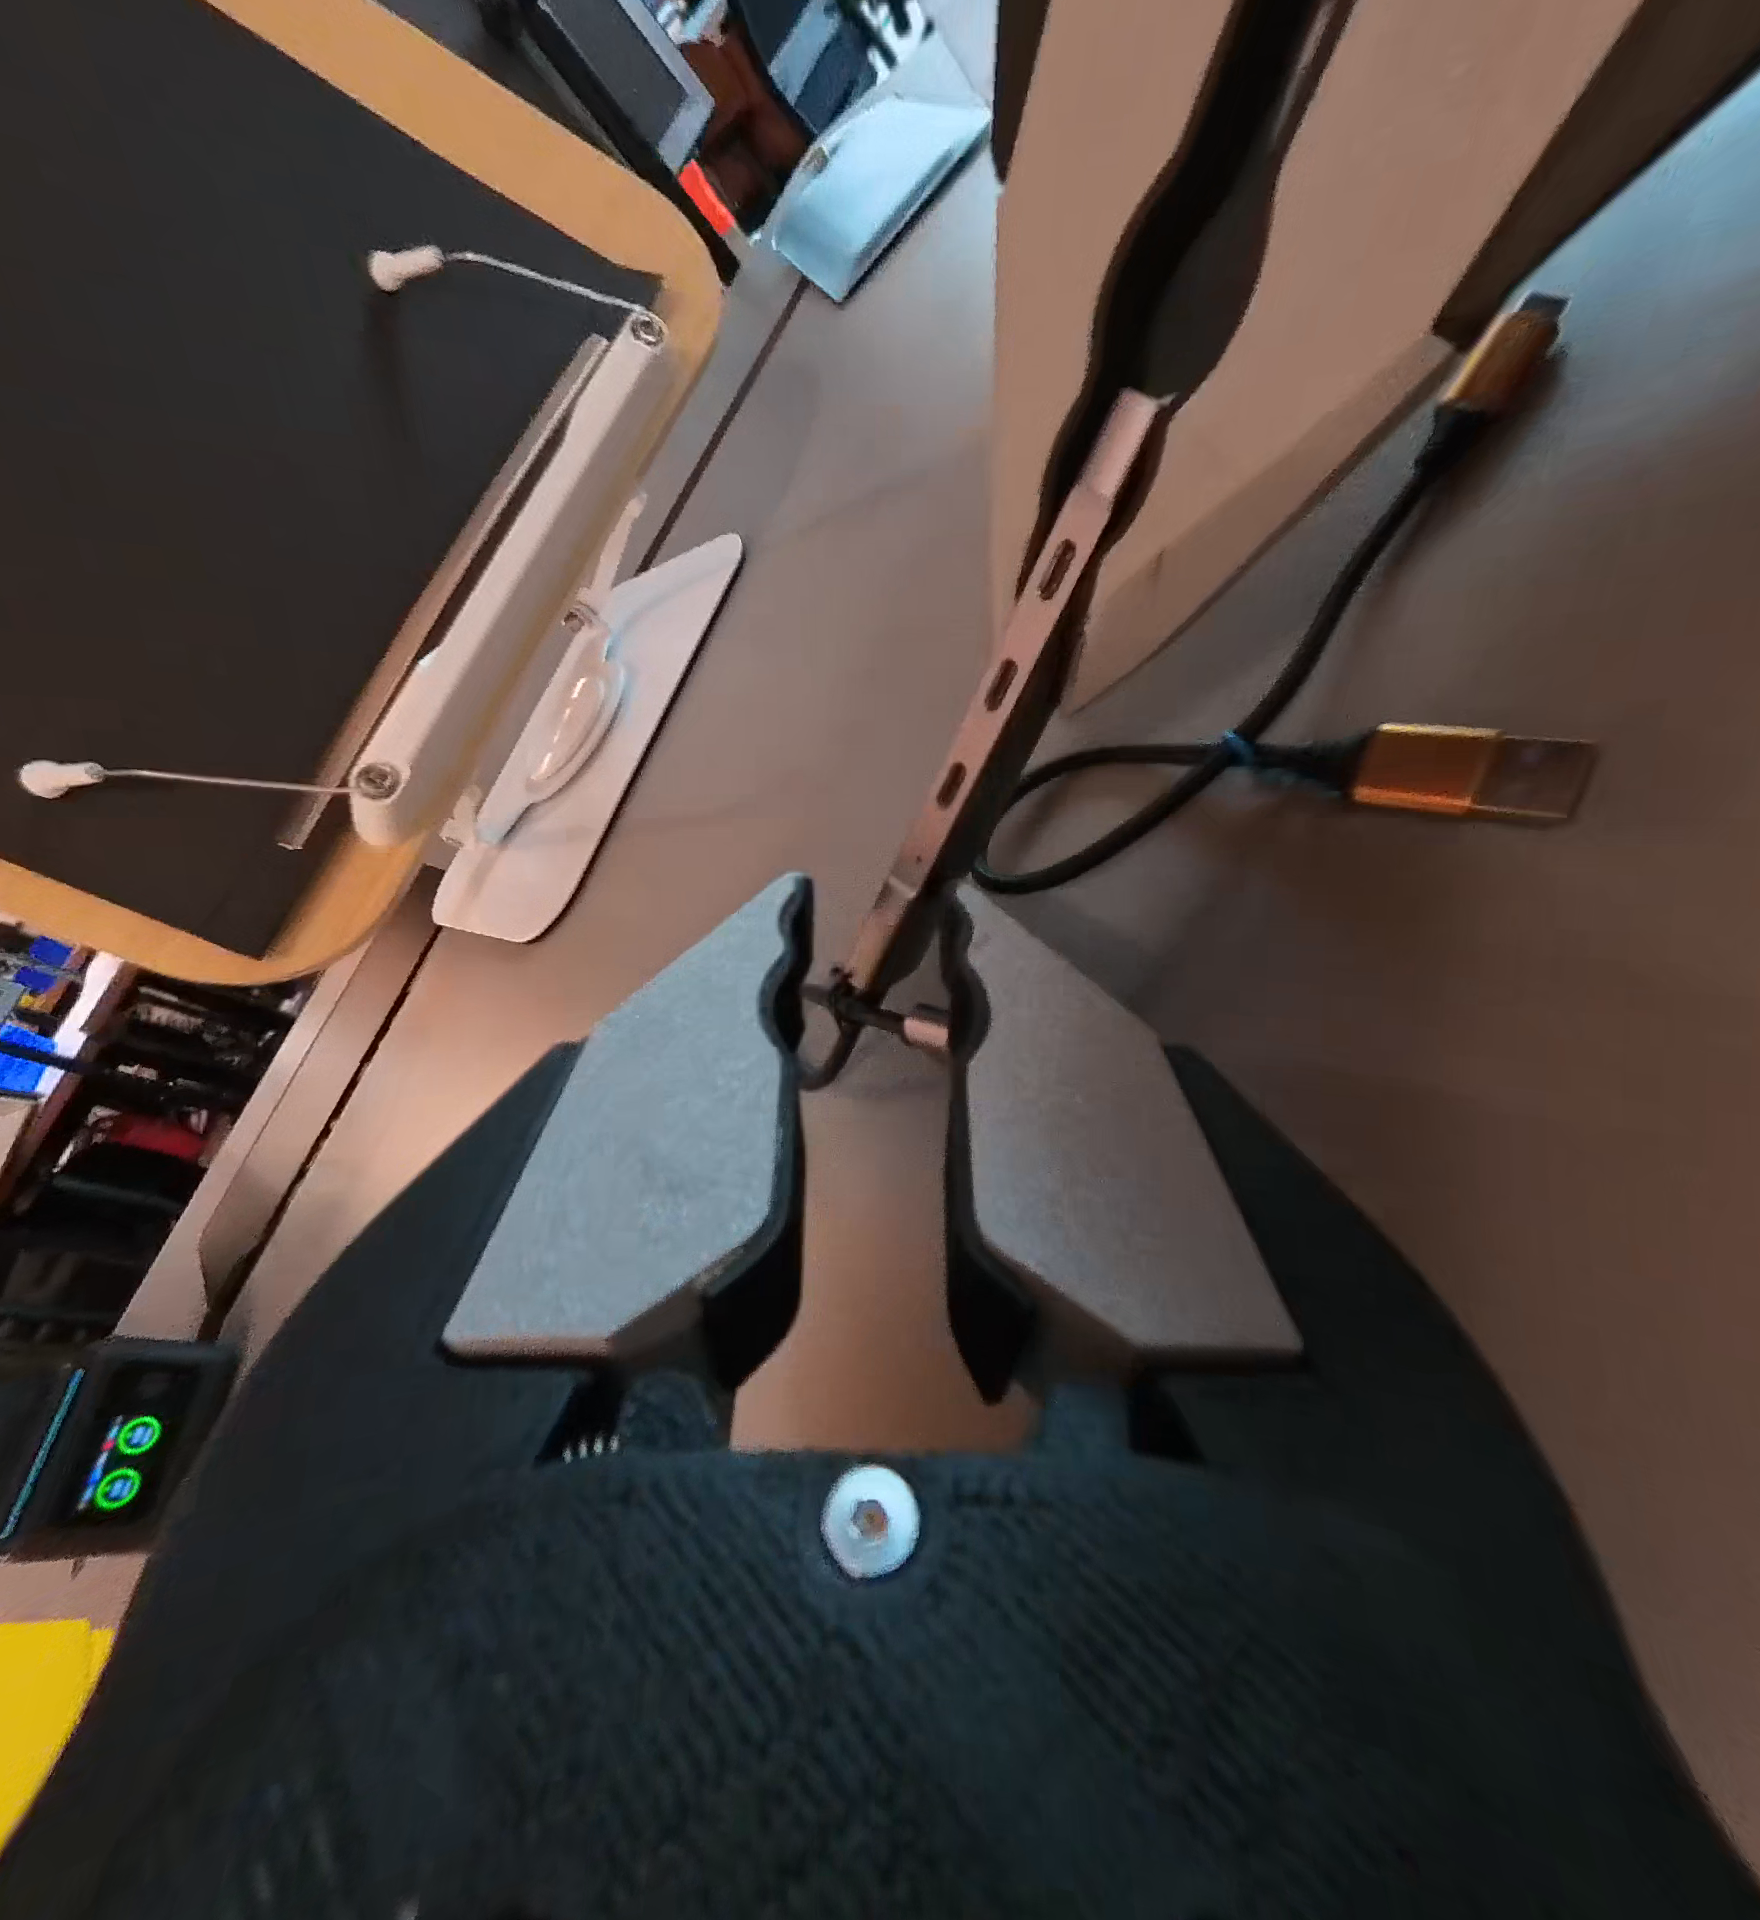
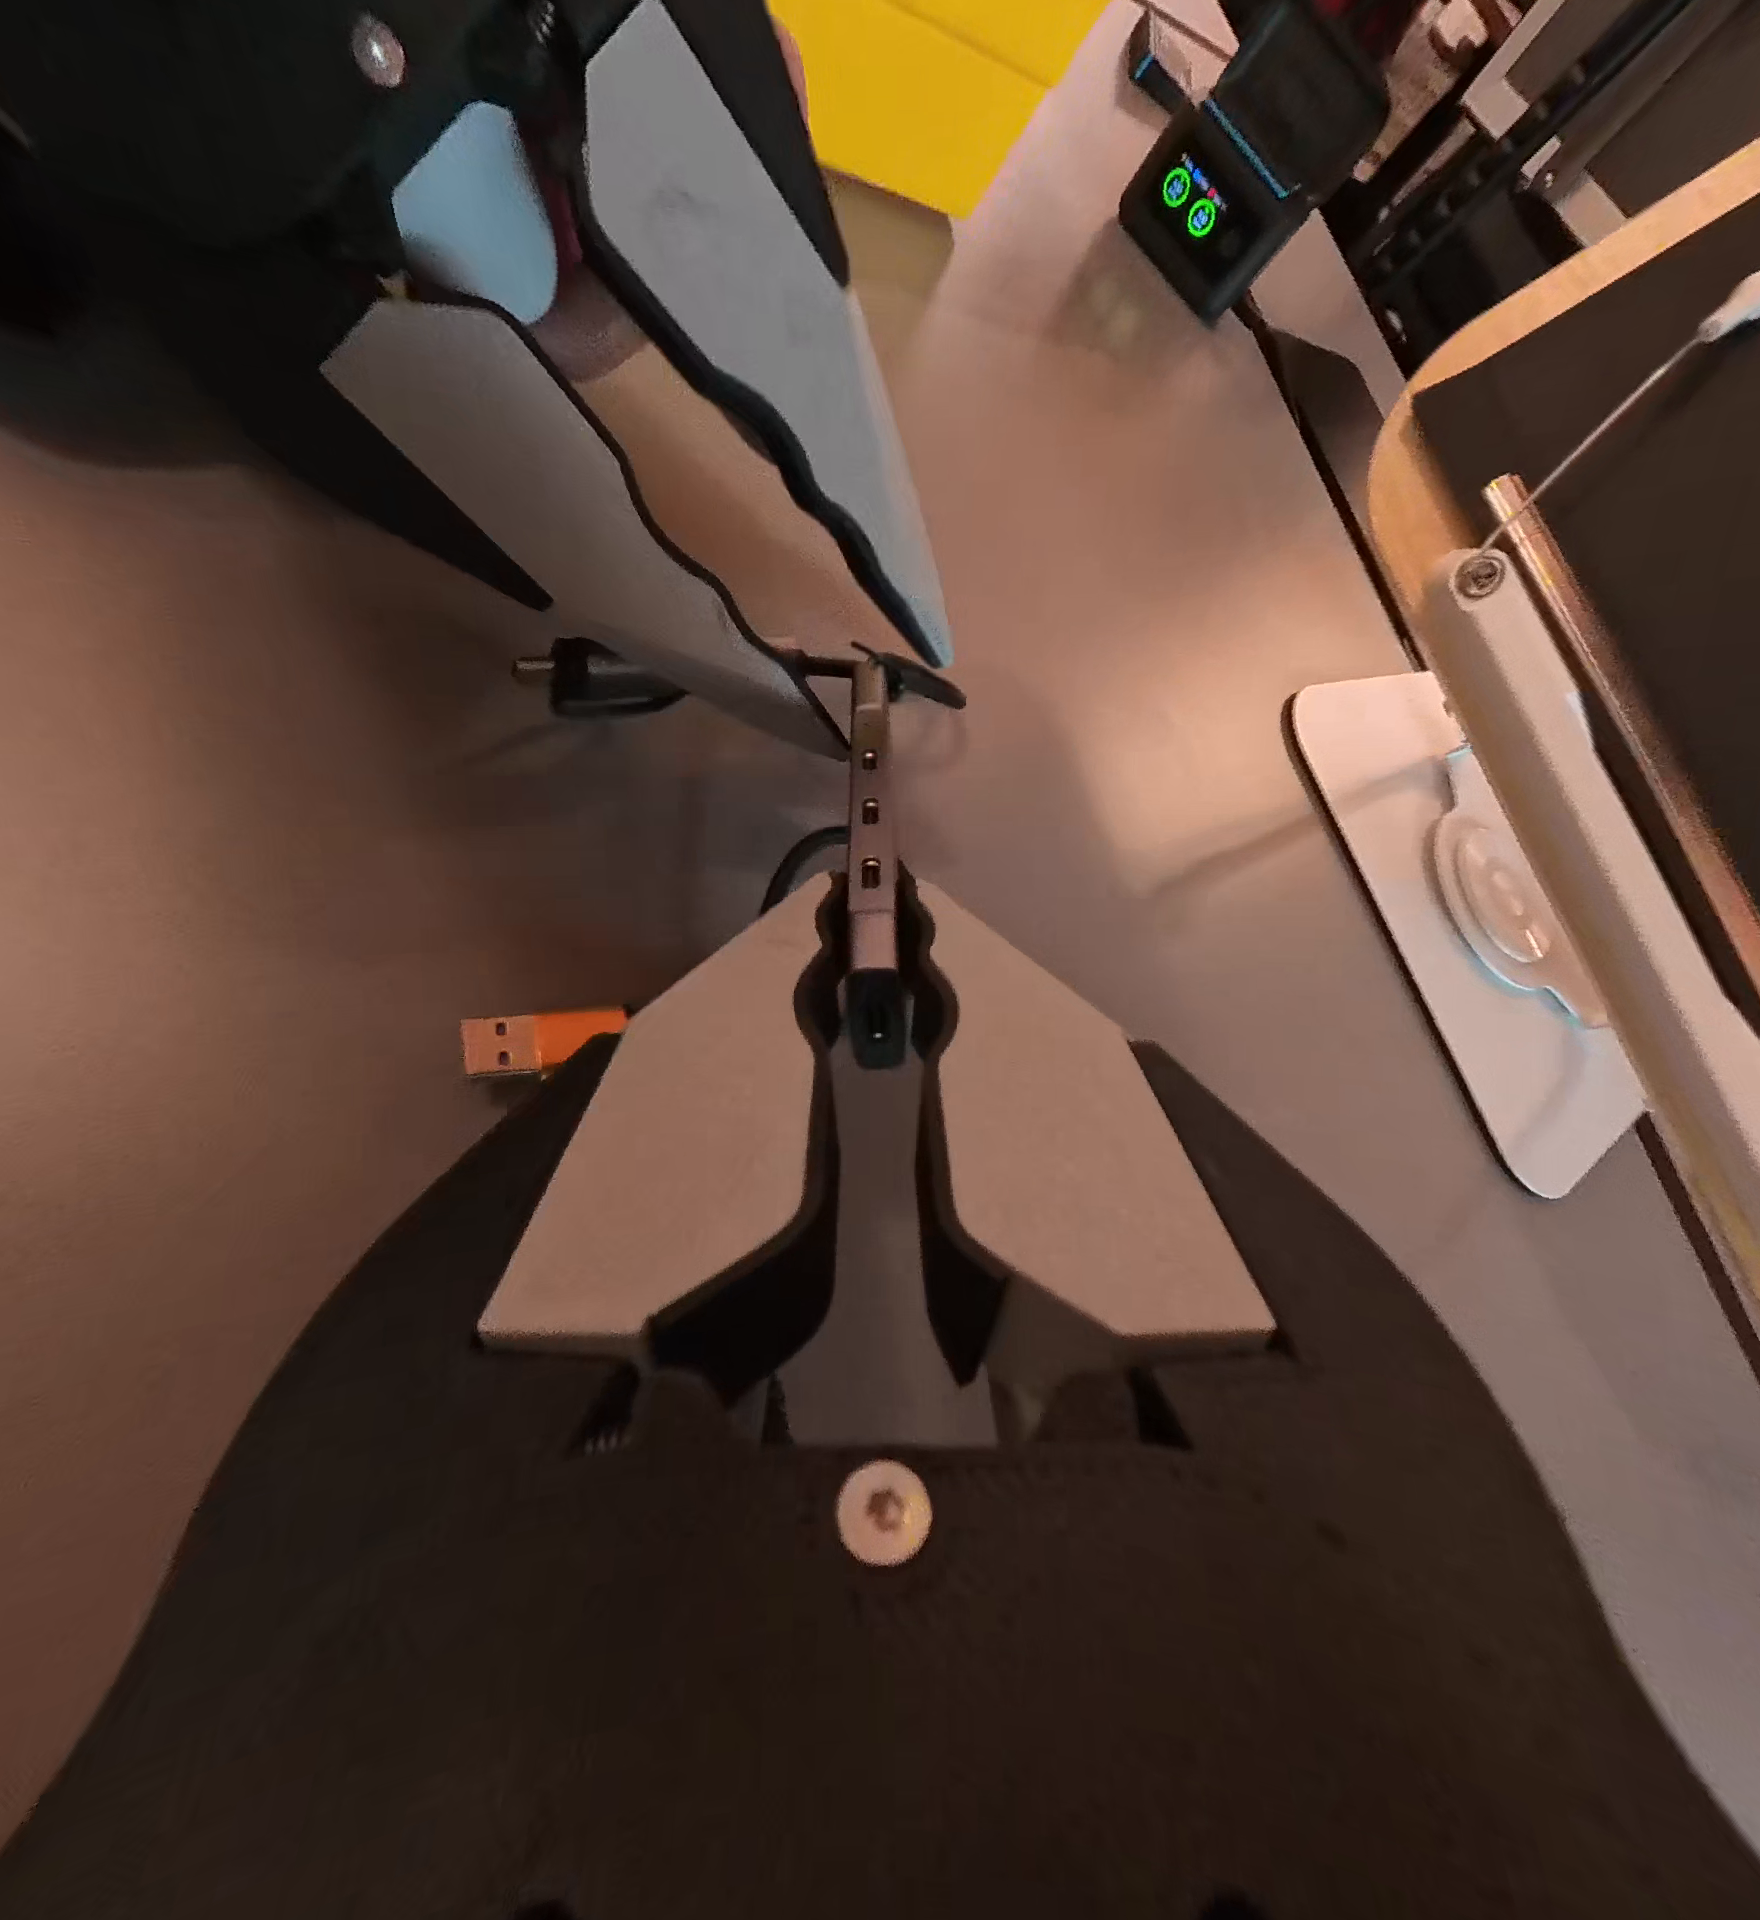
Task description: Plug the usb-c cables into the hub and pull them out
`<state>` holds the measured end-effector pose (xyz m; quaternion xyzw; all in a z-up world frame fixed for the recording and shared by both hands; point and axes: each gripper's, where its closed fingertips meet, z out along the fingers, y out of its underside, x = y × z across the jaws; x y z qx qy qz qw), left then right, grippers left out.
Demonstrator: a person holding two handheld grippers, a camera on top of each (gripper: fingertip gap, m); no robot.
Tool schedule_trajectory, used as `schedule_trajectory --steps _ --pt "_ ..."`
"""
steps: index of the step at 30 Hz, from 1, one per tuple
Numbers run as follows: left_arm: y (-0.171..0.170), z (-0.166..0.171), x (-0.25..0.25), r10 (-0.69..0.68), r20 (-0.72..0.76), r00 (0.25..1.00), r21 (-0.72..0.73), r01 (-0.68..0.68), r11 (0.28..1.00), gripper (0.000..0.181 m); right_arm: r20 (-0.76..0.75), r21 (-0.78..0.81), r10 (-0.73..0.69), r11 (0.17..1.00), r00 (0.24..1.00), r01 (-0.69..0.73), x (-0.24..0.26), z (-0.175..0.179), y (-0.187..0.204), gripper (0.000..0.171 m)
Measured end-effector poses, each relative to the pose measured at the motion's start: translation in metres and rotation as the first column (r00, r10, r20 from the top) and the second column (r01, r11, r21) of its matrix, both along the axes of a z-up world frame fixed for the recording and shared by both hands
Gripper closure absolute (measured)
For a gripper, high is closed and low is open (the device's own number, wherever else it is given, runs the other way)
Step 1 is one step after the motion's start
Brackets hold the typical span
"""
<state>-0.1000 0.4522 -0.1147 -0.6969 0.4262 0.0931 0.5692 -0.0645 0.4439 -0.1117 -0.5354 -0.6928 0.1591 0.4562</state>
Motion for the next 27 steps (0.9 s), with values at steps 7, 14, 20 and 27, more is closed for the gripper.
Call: schedule_trajectory --steps 7,14,20,27 --pt "-0.006 0.009 0.007 -0.058 0.016 0.998 0.066 0.057 0.996 0.156 -0.089 -0.076 0.063 0.995 0.994 -0.07 0.001 0.016 -0.011 0.165" --pt "-0.02 0.018 0.025 -0.165 0.09 0.982 0.073 0.158 0.985 0.154 -0.154 -0.102 0.157 0.979 0.975 -0.174 0.002 0.029 -0.029 0.165" --pt "-0.032 0.017 0.029 -0.249 0.182 0.951 -0.055 0.263 0.963 0.168 -0.182 -0.112 0.219 0.964 0.959 -0.242 0.005 0.038 -0.04 0.164" --pt "-0.023 0.022 0.018 -0.183 0.085 0.979 -0.021 0.185 0.982 0.171 -0.136 -0.098 0.095 0.989 0.986 -0.109 0.007 0.028 -0.013 0.156"
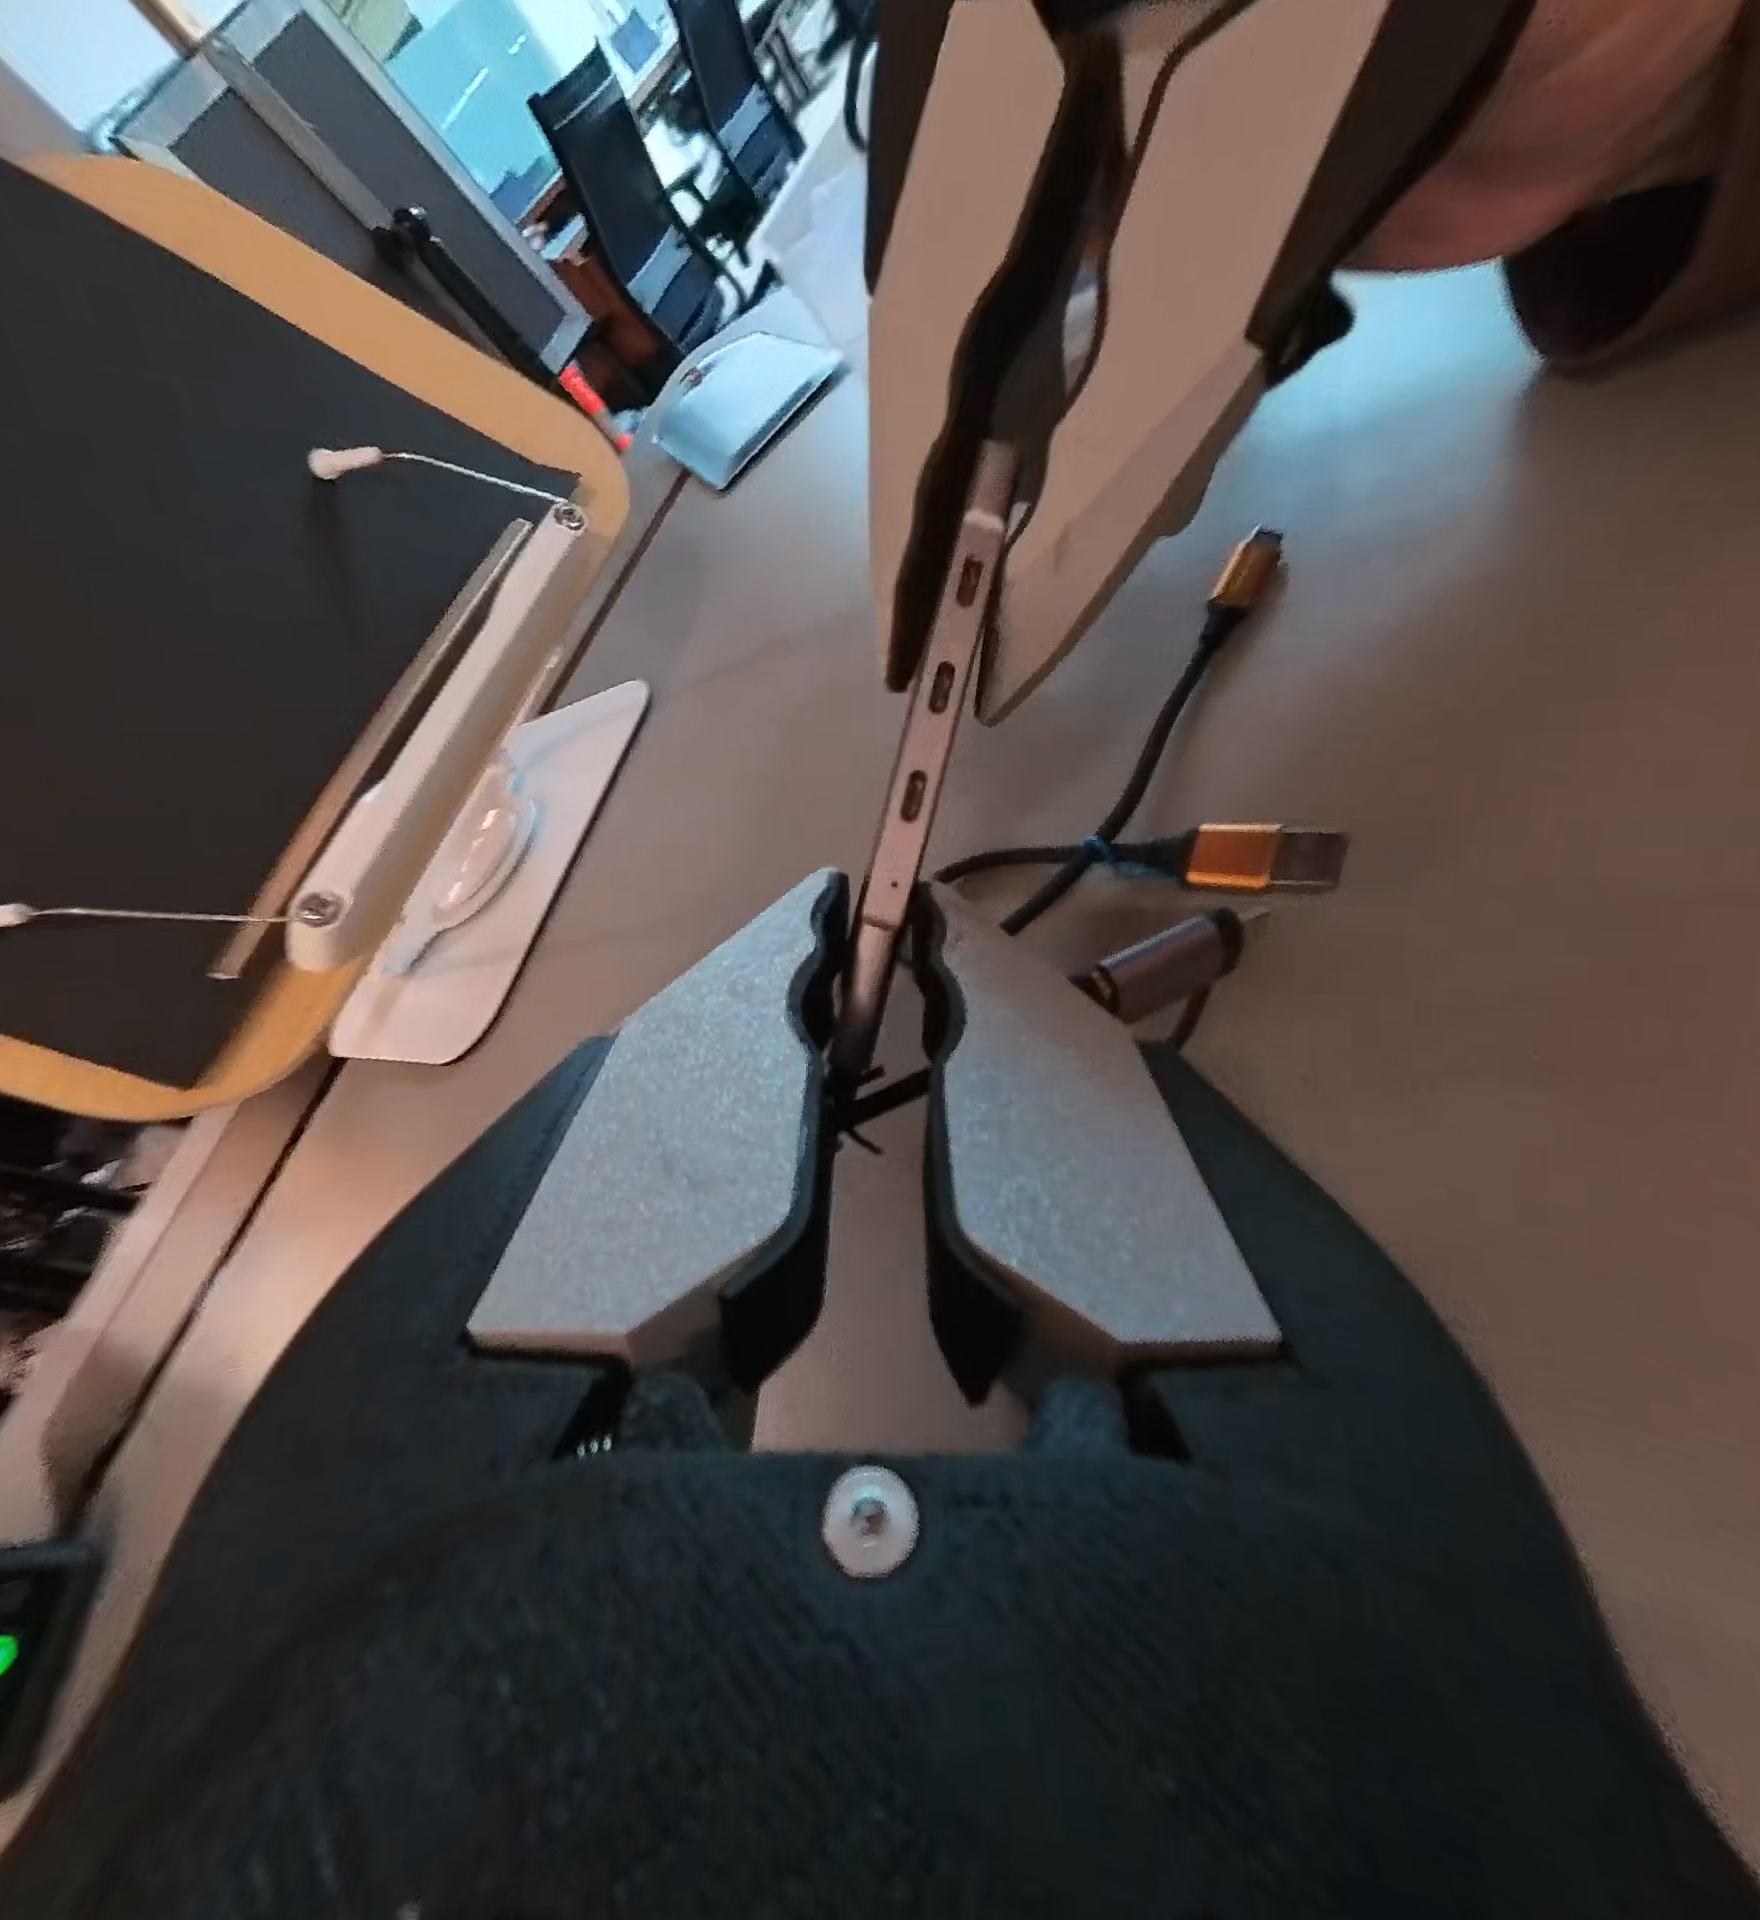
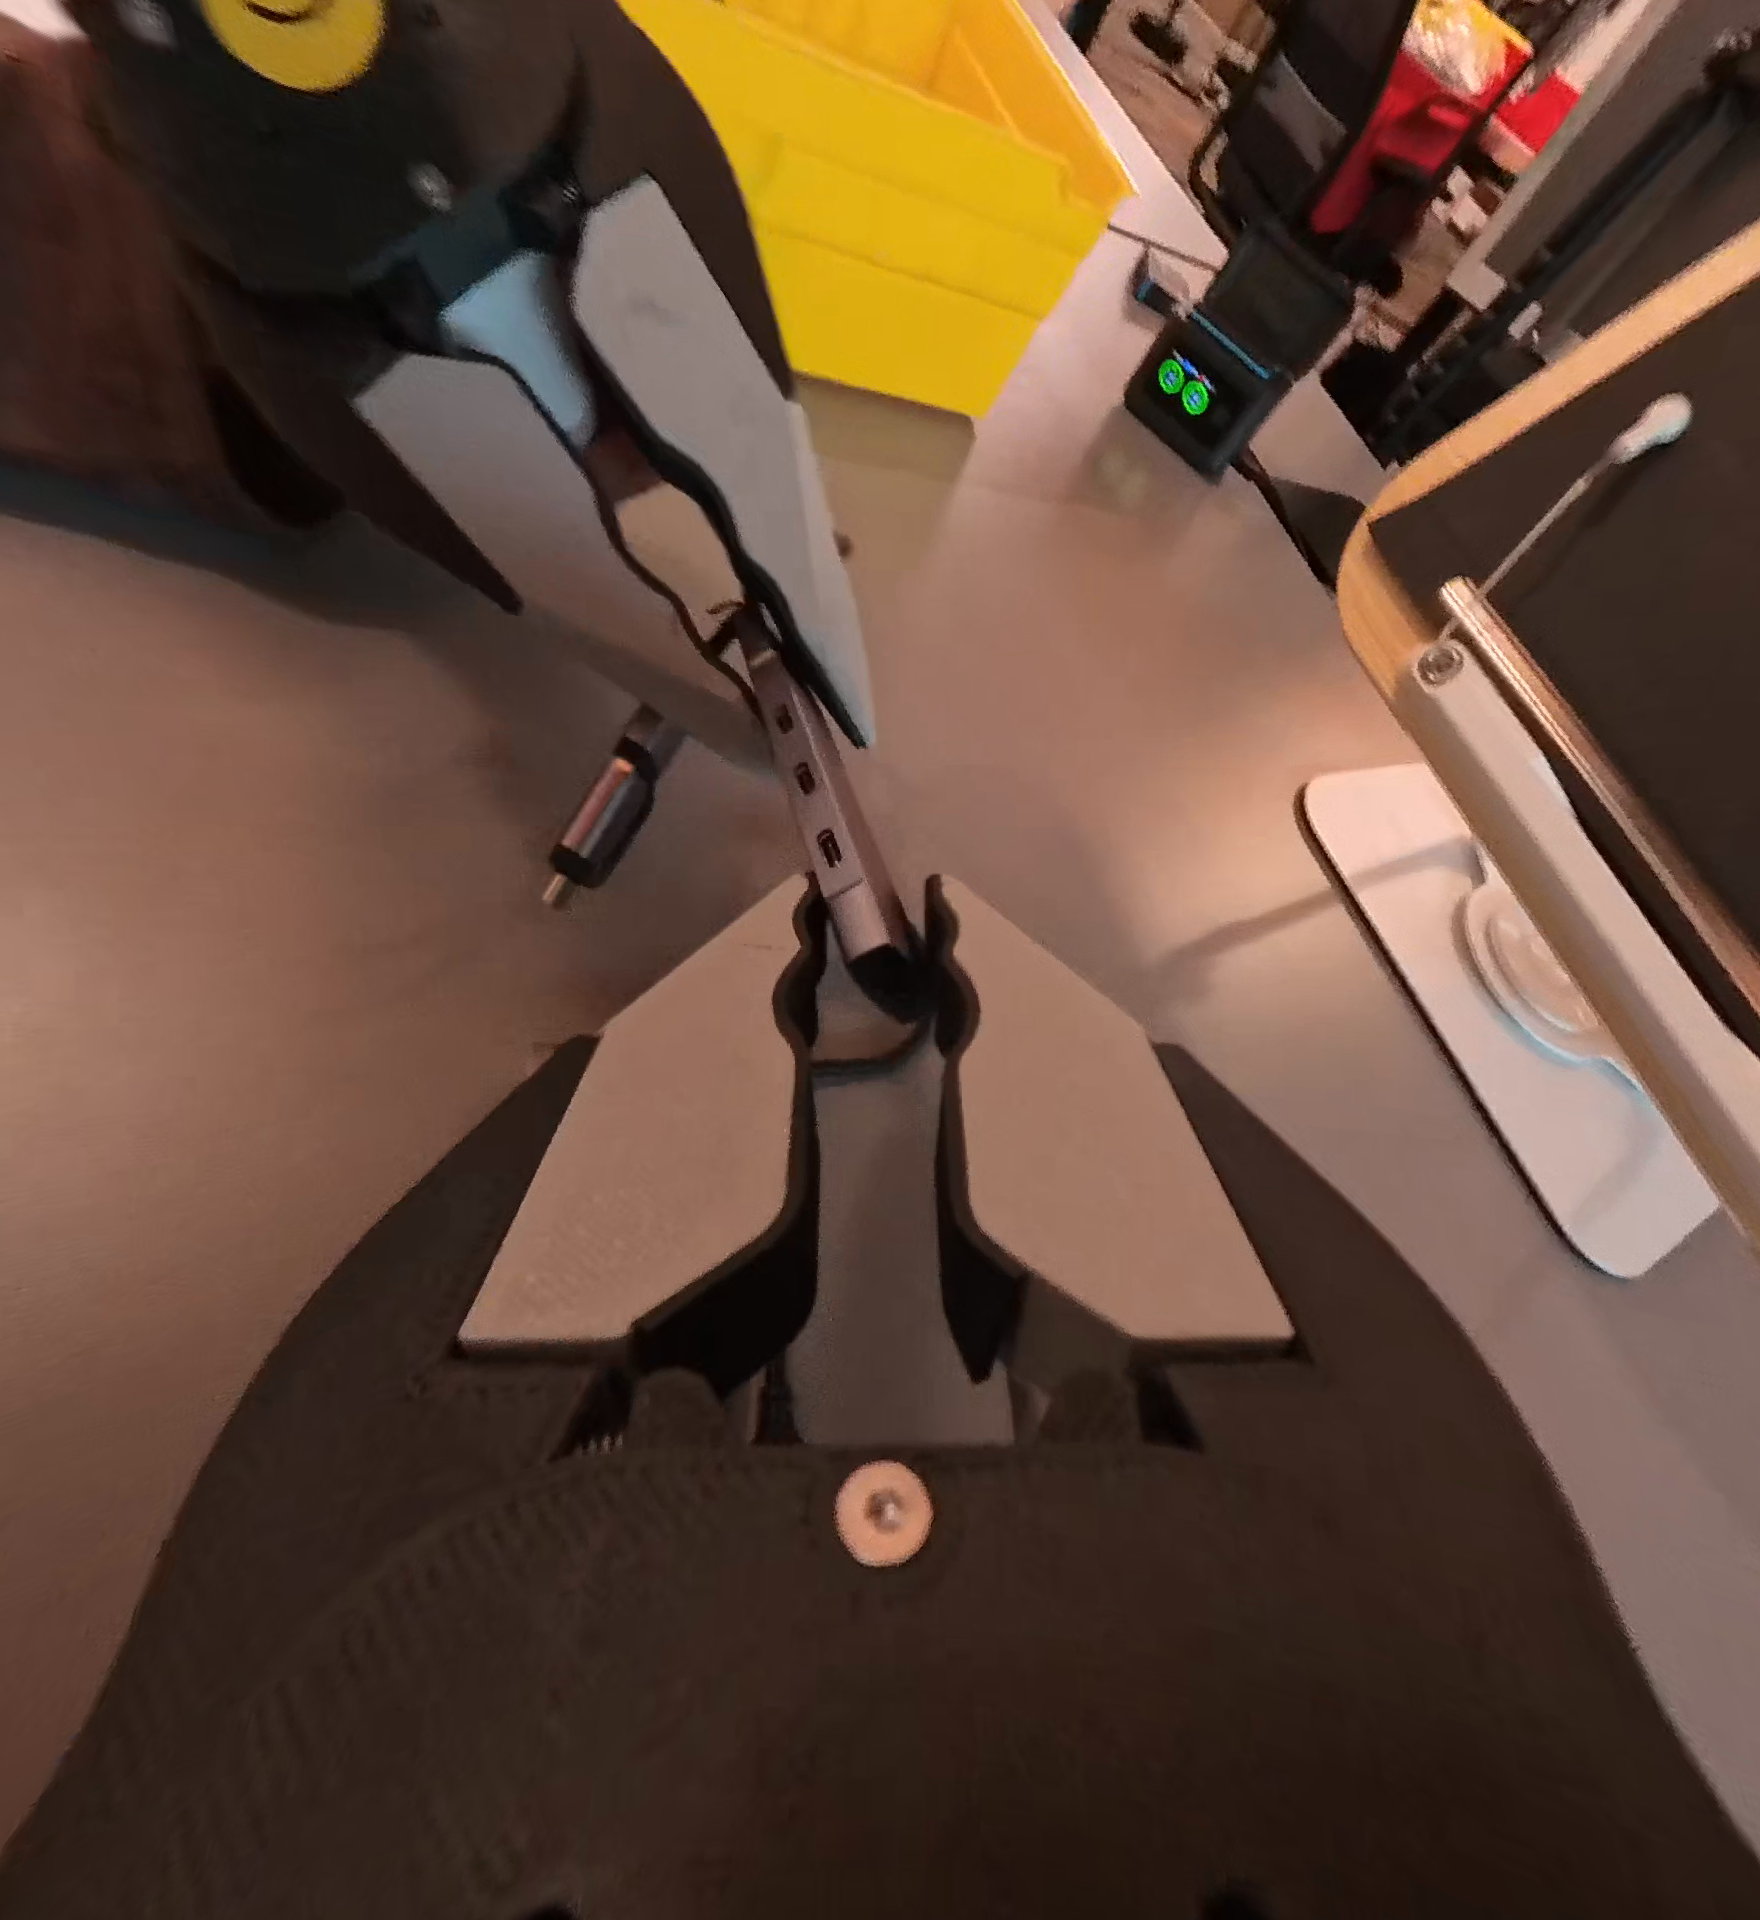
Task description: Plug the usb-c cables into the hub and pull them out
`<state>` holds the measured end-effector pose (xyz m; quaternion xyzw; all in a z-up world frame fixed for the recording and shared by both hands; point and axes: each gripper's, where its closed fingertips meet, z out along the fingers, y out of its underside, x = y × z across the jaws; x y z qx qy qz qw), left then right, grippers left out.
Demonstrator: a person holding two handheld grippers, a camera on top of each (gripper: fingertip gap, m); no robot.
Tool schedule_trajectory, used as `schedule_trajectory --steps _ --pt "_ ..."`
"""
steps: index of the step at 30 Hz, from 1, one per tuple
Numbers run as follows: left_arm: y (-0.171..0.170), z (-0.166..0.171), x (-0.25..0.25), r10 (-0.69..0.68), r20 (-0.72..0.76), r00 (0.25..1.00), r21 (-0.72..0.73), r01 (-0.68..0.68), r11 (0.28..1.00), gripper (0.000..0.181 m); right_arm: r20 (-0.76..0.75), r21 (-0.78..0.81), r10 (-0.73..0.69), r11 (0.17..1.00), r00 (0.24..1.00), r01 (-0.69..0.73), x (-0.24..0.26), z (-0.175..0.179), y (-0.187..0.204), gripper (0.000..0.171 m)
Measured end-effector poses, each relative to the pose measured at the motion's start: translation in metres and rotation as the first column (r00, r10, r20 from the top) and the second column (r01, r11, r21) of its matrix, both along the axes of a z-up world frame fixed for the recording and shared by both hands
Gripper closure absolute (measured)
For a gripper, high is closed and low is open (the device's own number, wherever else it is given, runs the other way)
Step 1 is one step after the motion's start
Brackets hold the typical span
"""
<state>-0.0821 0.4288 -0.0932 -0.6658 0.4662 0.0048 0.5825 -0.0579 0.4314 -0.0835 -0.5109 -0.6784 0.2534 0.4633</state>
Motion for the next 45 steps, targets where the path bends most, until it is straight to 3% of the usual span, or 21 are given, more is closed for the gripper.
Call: schedule_trajectory --steps 3,4,5,7,12,19,27,30,35,41,45 --pt "0.009 -0.008 -0.006 0.108 -0.165 0.98 0.089 -0.095 0.992 0.173 0.064 -0.008 -0.103 0.995 0.993 0.104 0.001 -0.015 0.019 0.15" --pt "0.011 -0.011 -0.006 0.143 -0.235 0.961 0.13 -0.114 0.985 0.174 0.1 -0.011 -0.155 0.988 0.983 0.157 0.003 -0.023 0.029 0.155" --pt "0.013 -0.011 -0.005 0.165 -0.271 0.948 0.17 -0.122 0.978 0.174 0.142 -0.002 -0.219 0.975 0.965 0.221 0.007 -0.031 0.04 0.171" --pt "0.014 -0.007 -0.003 0.177 -0.265 0.948 0.184 -0.13 0.974 0.174 0.216 0.024 -0.3 0.953 0.929 0.302 0.016 -0.045 0.055 0.171" --pt "0.029 -0.009 -0.045 0.335 -0.23 0.914 0.134 -0.311 0.941 0.174 0.105 -0.064 -0.227 0.97 0.968 0.235 0.012 -0.023 0.042 0.171" --pt "0.029 -0.011 -0.043 0.327 -0.257 0.909 0.147 -0.298 0.943 0.174 -0.158 -0.177 -0.057 0.984 0.986 0.028 0.001 0.027 0.006 0.171" --pt "0.023 -0.001 -0.021 0.27 -0.259 0.928 0.226 -0.214 0.951 0.174 -0.011 -0.27 -0.241 0.935 0.97 0.229 0.001 -0.002 0.038 0.171" --pt "0.005 0.017 0.008 0.115 -0.13 0.985 0.234 -0.082 0.969 0.174 0.088 -0.19 -0.341 0.917 0.936 0.351 0.009 -0.021 0.058 0.171" --pt "0.026 -0.006 -0.023 0.307 -0.31 0.9 0.234 -0.241 0.942 0.175 0.075 -0.158 -0.348 0.921 0.935 0.355 0.008 -0.019 0.058 0.171" --pt "0.028 -0.007 -0.034 0.334 -0.274 0.902 0.203 -0.285 0.937 0.174 -0.035 -0.209 -0.322 0.928 0.946 0.308 0.011 0.001 0.055 0.171" --pt "0.032 -0.011 -0.043 0.374 -0.275 0.886 0.19 -0.331 0.924 0.174 -0.023 -0.247 -0.365 0.904 0.931 0.349 0.018 -0.002 0.066 0.171"
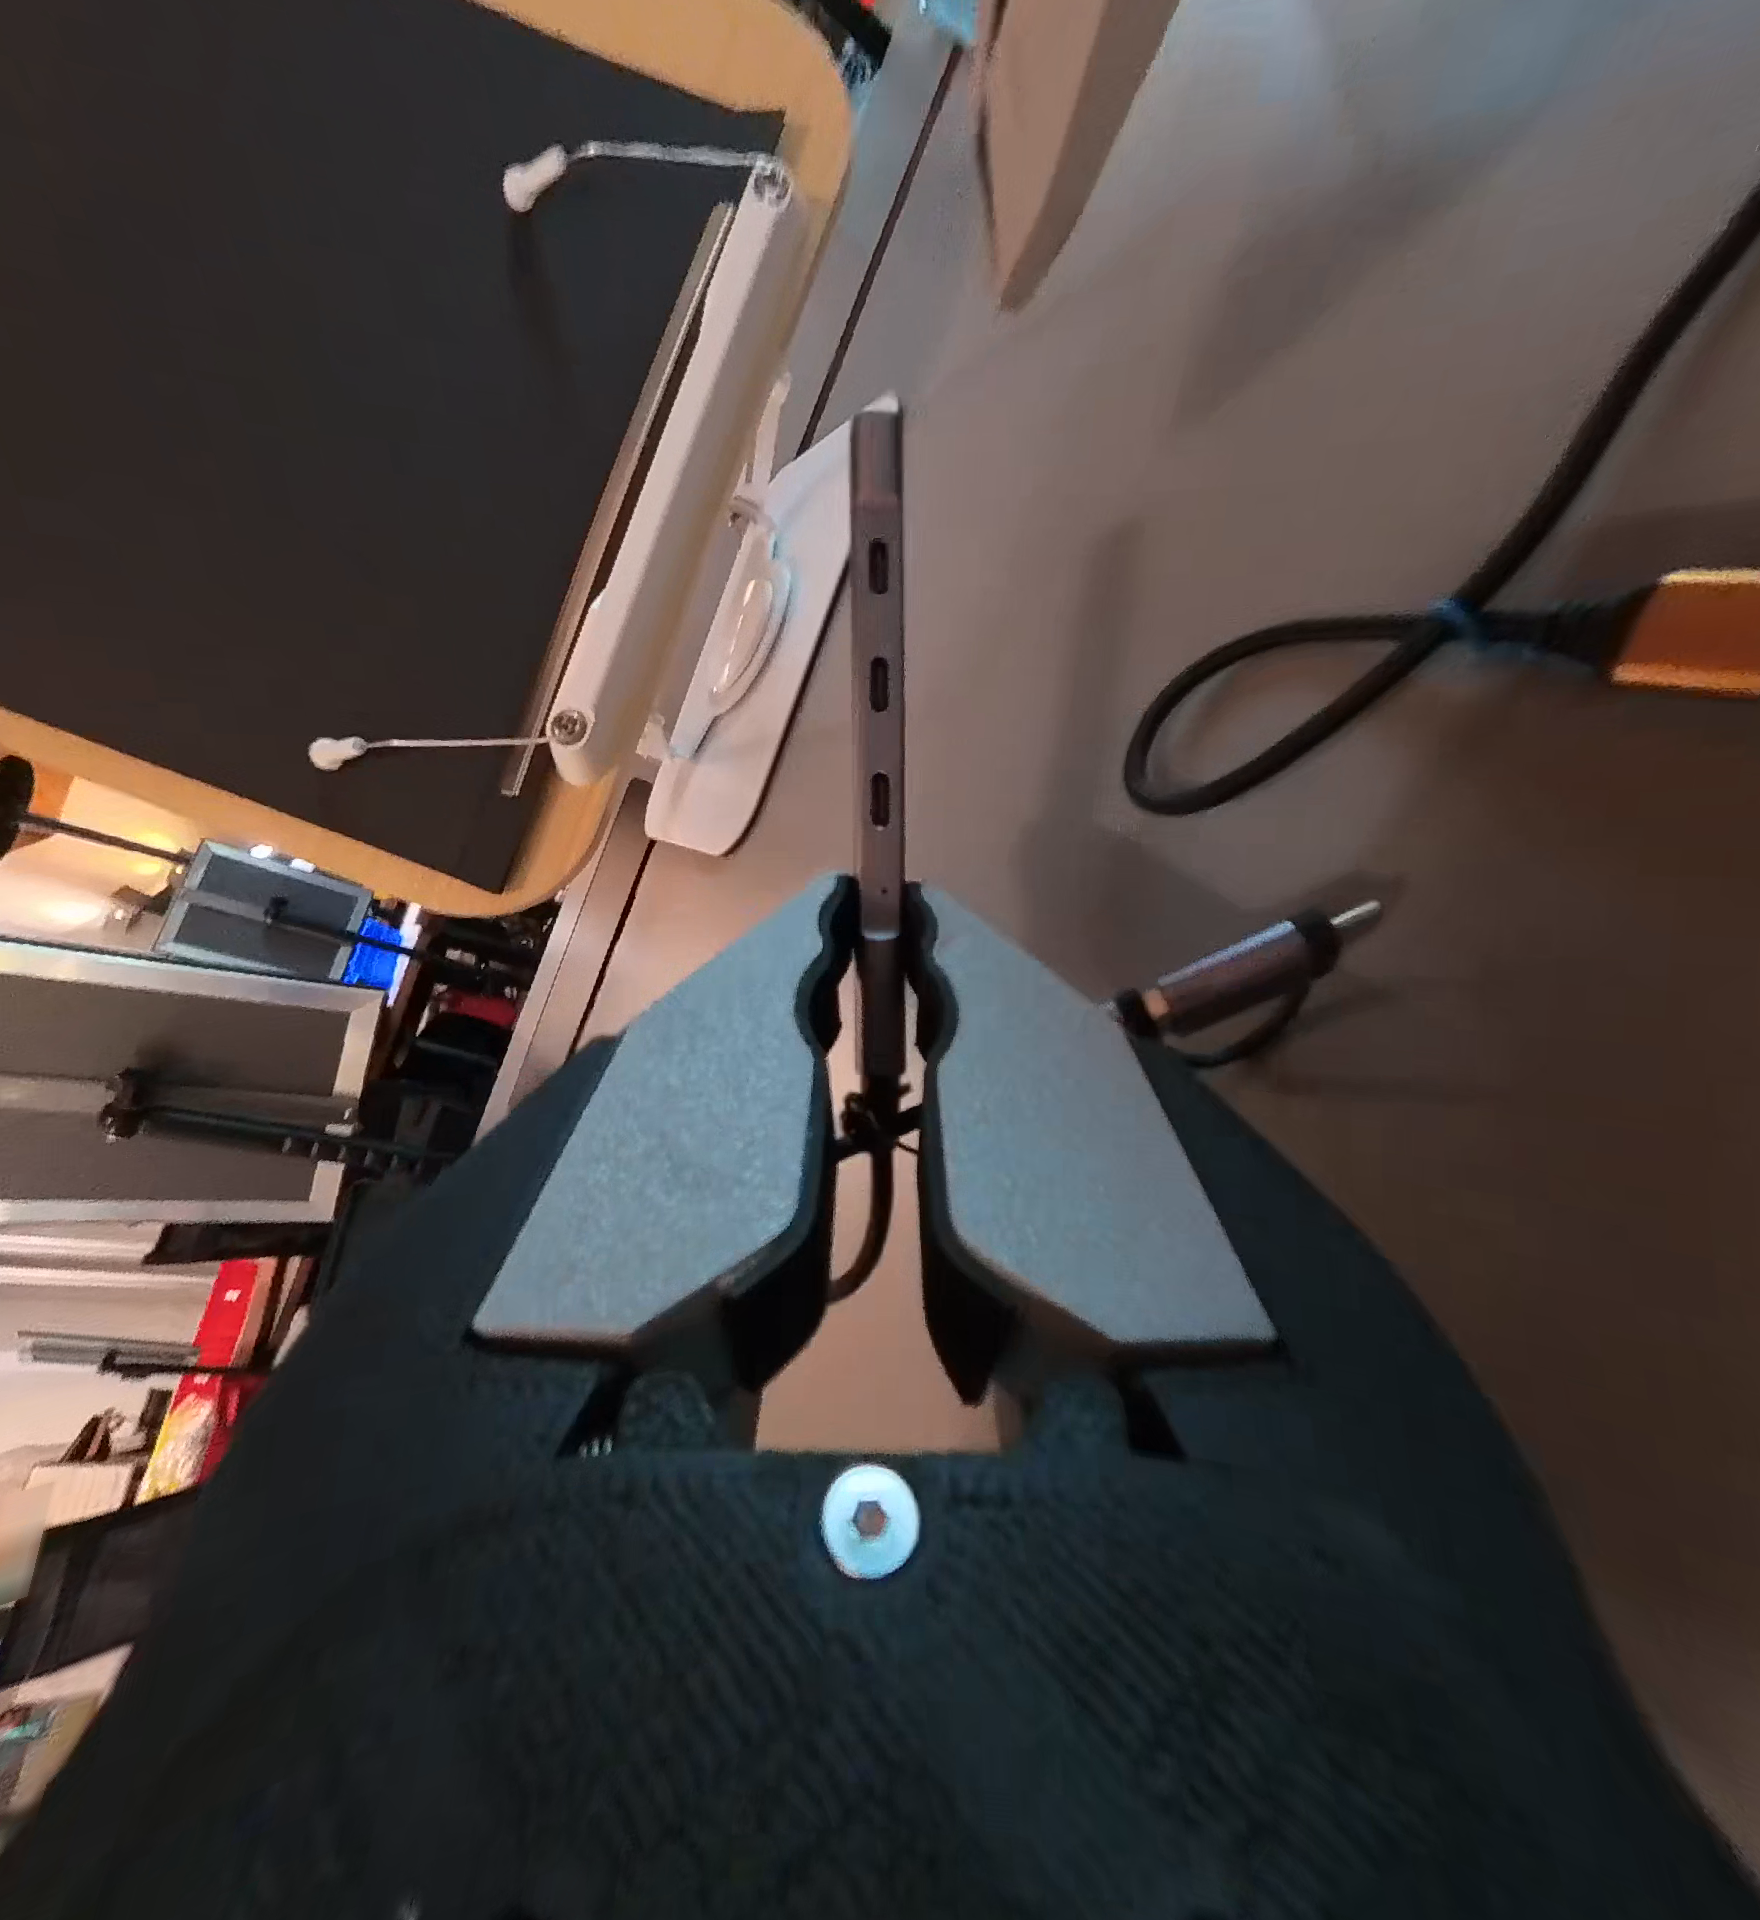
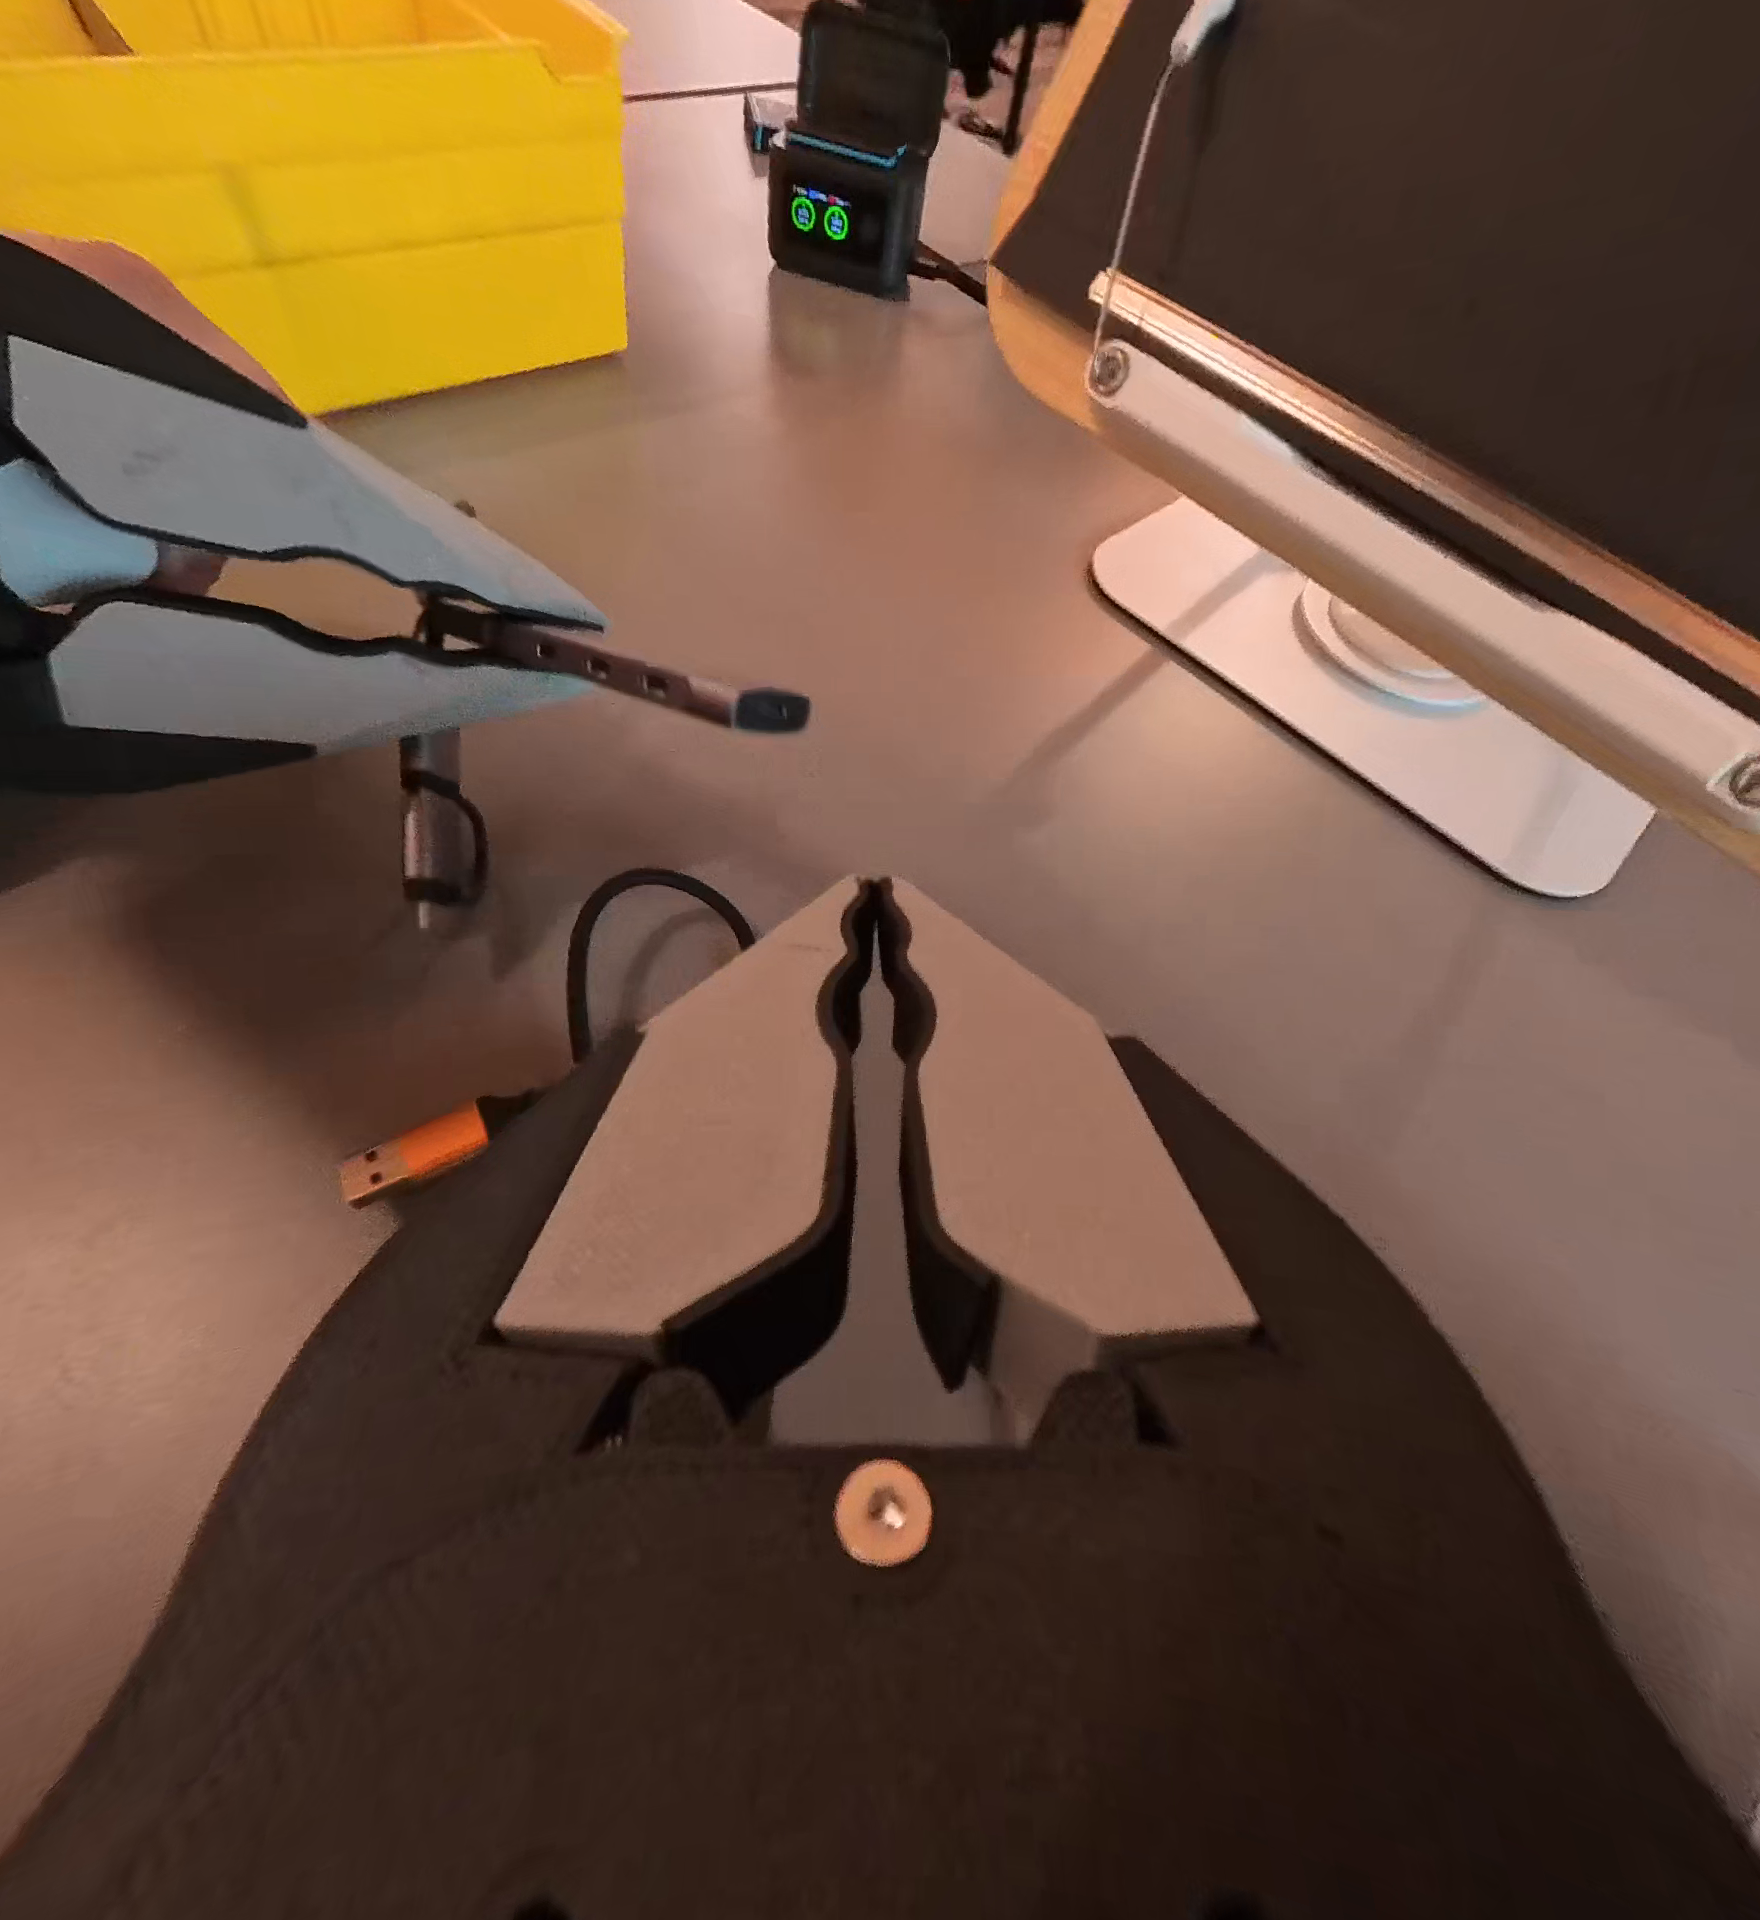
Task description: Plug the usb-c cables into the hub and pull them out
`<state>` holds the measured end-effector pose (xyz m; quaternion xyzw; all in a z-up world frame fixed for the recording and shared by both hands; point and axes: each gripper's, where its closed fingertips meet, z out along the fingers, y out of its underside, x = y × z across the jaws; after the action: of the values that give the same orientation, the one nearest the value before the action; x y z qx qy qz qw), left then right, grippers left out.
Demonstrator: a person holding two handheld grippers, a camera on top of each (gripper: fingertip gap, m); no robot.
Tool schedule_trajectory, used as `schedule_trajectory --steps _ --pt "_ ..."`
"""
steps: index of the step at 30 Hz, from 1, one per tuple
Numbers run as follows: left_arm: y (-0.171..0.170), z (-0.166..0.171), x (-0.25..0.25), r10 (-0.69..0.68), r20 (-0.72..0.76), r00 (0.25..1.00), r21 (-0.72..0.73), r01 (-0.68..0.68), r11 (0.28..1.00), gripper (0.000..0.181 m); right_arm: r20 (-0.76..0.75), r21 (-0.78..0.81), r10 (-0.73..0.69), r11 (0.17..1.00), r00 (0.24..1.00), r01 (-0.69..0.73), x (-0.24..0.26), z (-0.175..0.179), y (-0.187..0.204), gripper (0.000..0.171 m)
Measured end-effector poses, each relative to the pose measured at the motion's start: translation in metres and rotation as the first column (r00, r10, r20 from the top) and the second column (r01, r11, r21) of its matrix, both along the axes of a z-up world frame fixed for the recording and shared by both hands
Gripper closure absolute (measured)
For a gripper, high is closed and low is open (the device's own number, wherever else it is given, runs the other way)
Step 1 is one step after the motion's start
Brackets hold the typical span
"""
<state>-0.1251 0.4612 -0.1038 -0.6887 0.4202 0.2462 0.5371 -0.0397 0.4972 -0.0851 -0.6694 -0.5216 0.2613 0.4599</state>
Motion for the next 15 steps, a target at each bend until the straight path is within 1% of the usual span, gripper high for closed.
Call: schedule_trajectory --steps 1,2,3,6,9,11,13,15 --pt "0.002 -0.001 -0.005 0.022 -0.011 1.0 0.003 -0.022 1.0 0.174 0.002 -0.018 -0.001 1.0 1.0 0.001 0.001 -0.002 0.001 0.167" --pt "0.004 0.0 -0.011 0.045 -0.026 0.999 0.015 -0.044 0.999 0.174 0.005 -0.038 0.001 0.999 1.0 0.0 0.003 -0.004 0.002 0.159" --pt "0.006 0.002 -0.016 0.065 -0.044 0.997 0.034 -0.064 0.997 0.174 0.012 -0.061 0.004 0.998 1.0 -0.003 0.004 -0.006 0.002 0.154" --pt "0.01 0.01 -0.024 0.089 -0.163 0.983 0.125 -0.069 0.99 0.174 -0.007 -0.102 0.022 0.995 1.0 -0.023 0.006 -0.006 0.0 0.148" --pt "0.013 0.013 -0.023 0.115 -0.354 0.928 0.228 -0.034 0.973 0.174 -0.069 -0.128 0.1 0.986 0.993 -0.108 -0.001 0.0 -0.013 0.139" --pt "0.011 0.018 -0.011 0.113 -0.438 0.892 0.285 0.019 0.958 0.175 -0.095 -0.139 0.145 0.978 0.985 -0.158 -0.007 0.002 -0.023 0.13" --pt "0.007 0.024 0.003 0.098 -0.476 0.874 0.329 0.074 0.941 0.175 -0.114 -0.165 0.178 0.967 0.977 -0.195 -0.013 0.002 -0.03 0.117" --pt "0.002 0.029 0.014 0.078 -0.479 0.874 0.361 0.115 0.926 0.175 -0.135 -0.213 0.192 0.953 0.972 -0.218 -0.017 0.001 -0.034 0.102"
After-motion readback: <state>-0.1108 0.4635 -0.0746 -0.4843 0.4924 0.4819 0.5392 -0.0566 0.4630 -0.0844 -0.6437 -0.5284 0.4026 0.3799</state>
